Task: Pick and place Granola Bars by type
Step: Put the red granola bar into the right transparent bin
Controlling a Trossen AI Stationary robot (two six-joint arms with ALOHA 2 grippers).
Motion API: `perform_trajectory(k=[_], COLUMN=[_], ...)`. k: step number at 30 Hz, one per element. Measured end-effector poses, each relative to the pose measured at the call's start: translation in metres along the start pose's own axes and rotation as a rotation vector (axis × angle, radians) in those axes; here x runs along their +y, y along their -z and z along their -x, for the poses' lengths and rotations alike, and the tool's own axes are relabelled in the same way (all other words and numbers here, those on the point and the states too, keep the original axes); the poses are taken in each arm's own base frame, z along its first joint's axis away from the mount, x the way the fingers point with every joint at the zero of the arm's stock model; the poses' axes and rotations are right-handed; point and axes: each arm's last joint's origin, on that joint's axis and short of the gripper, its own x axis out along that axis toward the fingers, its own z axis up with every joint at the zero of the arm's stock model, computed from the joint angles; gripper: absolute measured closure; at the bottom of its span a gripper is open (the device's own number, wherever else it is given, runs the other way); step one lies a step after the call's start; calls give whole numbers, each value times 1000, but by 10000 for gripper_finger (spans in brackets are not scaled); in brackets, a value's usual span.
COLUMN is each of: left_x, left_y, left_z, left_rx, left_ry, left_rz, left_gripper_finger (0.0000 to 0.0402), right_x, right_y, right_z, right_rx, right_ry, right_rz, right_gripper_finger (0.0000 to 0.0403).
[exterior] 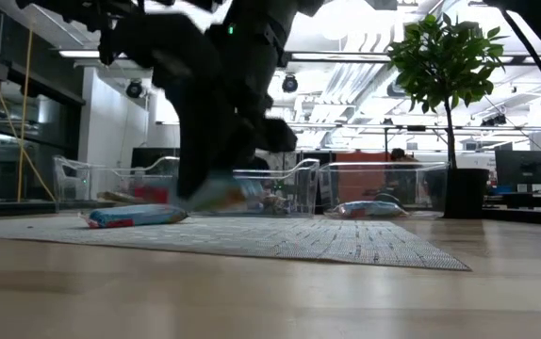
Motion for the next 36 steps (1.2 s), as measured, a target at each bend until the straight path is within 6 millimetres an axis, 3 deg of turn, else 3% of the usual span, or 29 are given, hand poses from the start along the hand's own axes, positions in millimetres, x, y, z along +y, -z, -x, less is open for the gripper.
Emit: perform_trajectory(k=[6, 11, 18, 25, 31, 36], left_x=[0, 0, 1, 1, 1, 1], left_y=[2, 3, 7, 7, 7, 7], left_z=[0, 0, 0, 0, 0, 0], left_rx=[12, 25, 48, 49, 48, 48], left_ry=[-1, -8, -23, -27, -30, -32], left_rz=[13, 27, 28, 27, 26, 26], left_gripper_finger=[168, 168, 168, 168, 168, 168], right_x=[-12, -39, -106, -183, -249, -294], right_y=[-16, -33, -43, -44, -48, -43], right_z=[38, 84, 154, 210, 228, 226], right_rx=[-70, -132, -136, -85, -1, 87], right_ry=[11, 92, 350, 562, 626, 622], right_rz=[-7, 4, -111, -242, -326, -390], right_gripper_finger=[374, 375, 377, 379, 374, 379])
